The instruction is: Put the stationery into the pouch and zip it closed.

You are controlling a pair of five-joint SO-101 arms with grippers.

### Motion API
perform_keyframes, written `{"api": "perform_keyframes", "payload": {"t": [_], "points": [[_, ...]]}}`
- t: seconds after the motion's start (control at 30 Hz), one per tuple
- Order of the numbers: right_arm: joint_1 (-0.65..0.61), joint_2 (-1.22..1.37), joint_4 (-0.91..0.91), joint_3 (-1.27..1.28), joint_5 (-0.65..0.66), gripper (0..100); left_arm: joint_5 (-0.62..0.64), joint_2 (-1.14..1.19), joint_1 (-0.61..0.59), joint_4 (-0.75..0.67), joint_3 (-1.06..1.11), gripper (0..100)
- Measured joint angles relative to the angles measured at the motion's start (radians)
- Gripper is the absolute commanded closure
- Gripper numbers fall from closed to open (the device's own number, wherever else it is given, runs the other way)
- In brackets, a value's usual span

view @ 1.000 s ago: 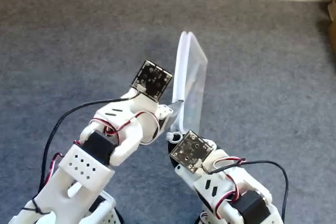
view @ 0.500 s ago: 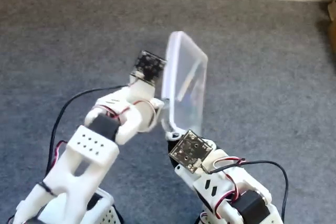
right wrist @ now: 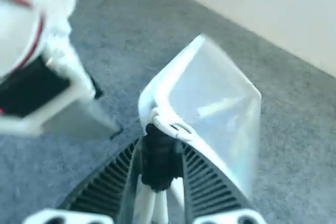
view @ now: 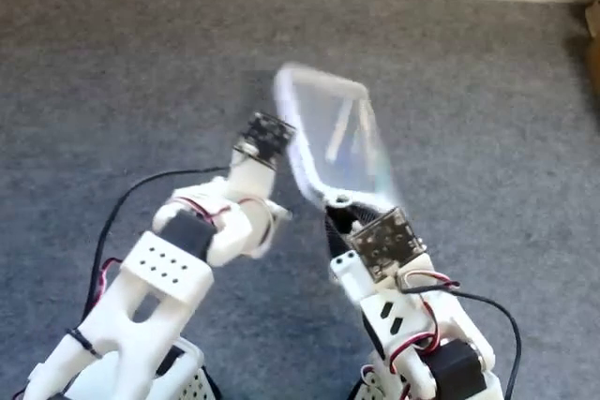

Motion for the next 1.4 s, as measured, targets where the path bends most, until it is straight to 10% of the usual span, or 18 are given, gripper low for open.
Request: {"api": "perform_keyframes", "payload": {"t": [0.83,1.4], "points": [[-0.002,-0.014,0.077,0.000,0.021,99.4,0.087,-0.371,0.003,0.021,-0.068,82],[-0.259,-0.014,0.137,0.046,0.138,99.4,0.140,0.068,-0.006,-0.152,-0.219,81]]}}
